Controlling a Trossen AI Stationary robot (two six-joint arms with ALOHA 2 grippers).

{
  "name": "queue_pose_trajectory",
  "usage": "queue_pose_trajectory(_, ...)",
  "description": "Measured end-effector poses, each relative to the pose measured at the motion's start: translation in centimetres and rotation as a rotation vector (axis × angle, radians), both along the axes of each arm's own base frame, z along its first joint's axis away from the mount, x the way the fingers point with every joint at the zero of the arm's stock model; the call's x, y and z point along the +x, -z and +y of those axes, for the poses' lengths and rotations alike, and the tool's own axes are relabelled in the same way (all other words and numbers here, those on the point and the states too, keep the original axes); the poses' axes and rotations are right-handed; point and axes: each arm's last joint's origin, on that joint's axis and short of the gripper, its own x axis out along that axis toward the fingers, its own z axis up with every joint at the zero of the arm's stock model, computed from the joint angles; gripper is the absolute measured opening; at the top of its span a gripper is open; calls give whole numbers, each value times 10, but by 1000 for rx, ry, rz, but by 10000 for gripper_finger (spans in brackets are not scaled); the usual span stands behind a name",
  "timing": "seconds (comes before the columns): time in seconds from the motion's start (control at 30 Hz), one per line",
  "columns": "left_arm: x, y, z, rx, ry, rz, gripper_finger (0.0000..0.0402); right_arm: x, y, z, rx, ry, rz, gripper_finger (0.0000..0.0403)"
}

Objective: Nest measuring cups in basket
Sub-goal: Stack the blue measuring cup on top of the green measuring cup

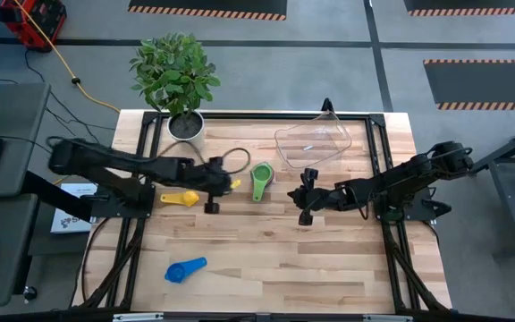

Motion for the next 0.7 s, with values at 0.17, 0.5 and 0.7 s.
queue_pose_trajectory(0.17,-32,-35,-31,-98,23,-82,0,1,0,-3,7,-24,2,0)
queue_pose_trajectory(0.5,-66,-17,-112,-443,-99,187,18,2,0,-5,67,-22,-7,0)
queue_pose_trajectory(0.7,-88,-18,-141,-643,-255,329,80,2,0,-5,83,-16,-13,0)
